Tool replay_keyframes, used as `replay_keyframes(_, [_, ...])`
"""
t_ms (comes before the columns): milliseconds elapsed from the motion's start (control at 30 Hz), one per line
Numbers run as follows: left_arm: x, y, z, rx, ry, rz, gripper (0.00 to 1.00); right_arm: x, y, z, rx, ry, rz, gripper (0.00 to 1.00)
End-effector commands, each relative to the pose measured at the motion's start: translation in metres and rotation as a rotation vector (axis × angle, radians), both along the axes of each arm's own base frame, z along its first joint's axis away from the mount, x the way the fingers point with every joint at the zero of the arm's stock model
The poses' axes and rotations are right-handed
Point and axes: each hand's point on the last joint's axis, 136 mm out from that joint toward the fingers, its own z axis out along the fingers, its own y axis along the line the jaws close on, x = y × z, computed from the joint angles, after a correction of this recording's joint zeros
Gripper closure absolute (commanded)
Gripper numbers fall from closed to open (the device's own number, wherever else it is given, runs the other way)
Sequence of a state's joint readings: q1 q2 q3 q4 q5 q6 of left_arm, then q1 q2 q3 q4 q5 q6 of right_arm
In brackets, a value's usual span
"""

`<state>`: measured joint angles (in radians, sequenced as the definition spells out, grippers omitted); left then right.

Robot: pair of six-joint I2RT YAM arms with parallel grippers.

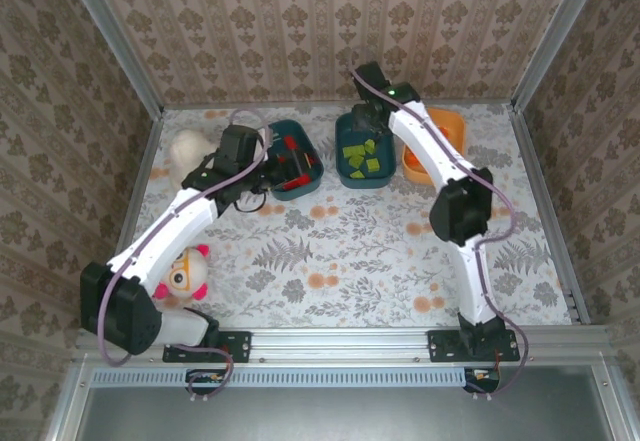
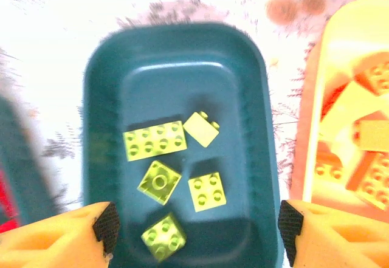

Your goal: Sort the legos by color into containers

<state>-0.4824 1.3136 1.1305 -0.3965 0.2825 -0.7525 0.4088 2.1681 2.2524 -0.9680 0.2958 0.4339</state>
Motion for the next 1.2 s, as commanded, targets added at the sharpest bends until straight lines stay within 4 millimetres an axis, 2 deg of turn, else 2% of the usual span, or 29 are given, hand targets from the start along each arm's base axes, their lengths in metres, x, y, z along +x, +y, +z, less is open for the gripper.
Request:
replay_keyframes(0, [-0.014,0.025,0.000,0.065,-0.015,0.043,0.01,-0.026,-0.009,0.046,0.046,-0.112,-0.036,0.22])
replay_keyframes(33, [-0.018,0.032,0.003,0.071,-0.025,0.059,0.00,-0.037,-0.012,0.054,0.057,-0.137,-0.031,0.18])
replay_keyframes(67, [-0.024,0.039,0.006,0.080,-0.034,0.074,0.00,-0.050,-0.015,0.062,0.067,-0.162,-0.018,0.01])
replay_keyframes(133, [-0.037,0.051,0.008,0.094,-0.047,0.098,0.00,-0.073,-0.020,0.071,0.089,-0.211,0.017,0.00])
replay_keyframes(167, [-0.038,0.064,0.008,0.094,-0.052,0.131,0.00,-0.086,-0.023,0.074,0.104,-0.229,0.030,0.00])
replay_keyframes(233, [-0.051,0.075,0.007,0.101,-0.057,0.143,0.00,-0.114,-0.032,0.071,0.122,-0.239,0.053,0.00])
replay_keyframes(300, [-0.064,0.090,0.003,0.129,-0.055,0.172,0.00,-0.144,-0.048,0.067,0.110,-0.228,0.041,0.00])
replay_keyframes(367, [-0.077,0.111,-0.002,0.178,-0.049,0.226,0.00,-0.175,-0.075,0.058,0.060,-0.201,-0.023,0.00])
replay_keyframes(433, [-0.093,0.144,-0.013,0.288,-0.007,0.332,0.00,-0.203,-0.107,0.048,-0.013,-0.197,-0.116,0.00])
replay_keyframes(533, [-0.117,0.218,-0.027,0.516,0.029,0.648,0.00,-0.238,-0.156,0.038,-0.140,-0.274,-0.243,0.00])
replay_keyframes(567, [-0.127,0.241,-0.027,0.586,0.026,0.751,0.00,-0.244,-0.165,0.035,-0.164,-0.314,-0.233,0.00])
replay_keyframes(633, [-0.137,0.267,-0.025,0.698,-0.023,0.835,0.00,-0.257,-0.183,0.019,-0.232,-0.393,-0.255,0.00])
replay_keyframes(667, [-0.137,0.274,-0.025,0.751,-0.053,0.836,0.00,-0.263,-0.192,0.015,-0.265,-0.432,-0.273,0.00])
replay_keyframes(767, [-0.127,0.279,-0.030,0.902,-0.167,0.744,0.00,-0.283,-0.216,-0.016,-0.403,-0.472,-0.314,0.00])
replay_keyframes(800, [-0.124,0.280,-0.034,0.959,-0.197,0.704,0.00,-0.286,-0.218,-0.022,-0.422,-0.487,-0.306,0.00])
replay_keyframes(867, [-0.122,0.285,-0.040,1.037,-0.245,0.695,0.00,-0.278,-0.210,-0.016,-0.407,-0.556,-0.251,0.00])
replay_keyframes(933, [-0.113,0.282,-0.041,1.026,-0.300,0.669,0.00,-0.272,-0.205,-0.022,-0.414,-0.555,-0.224,0.00])
replay_keyframes(1033, [-0.100,0.276,-0.046,1.005,-0.331,0.650,0.00,-0.270,-0.209,-0.056,-0.418,-0.427,-0.231,0.00])
replay_keyframes(1100, [-0.091,0.272,-0.054,0.994,-0.345,0.618,0.00,-0.264,-0.202,-0.080,-0.376,-0.383,-0.192,0.00])
replay_keyframes(1167, [-0.081,0.266,-0.067,0.995,-0.367,0.556,0.00,-0.258,-0.198,-0.091,-0.355,-0.395,-0.177,0.00])
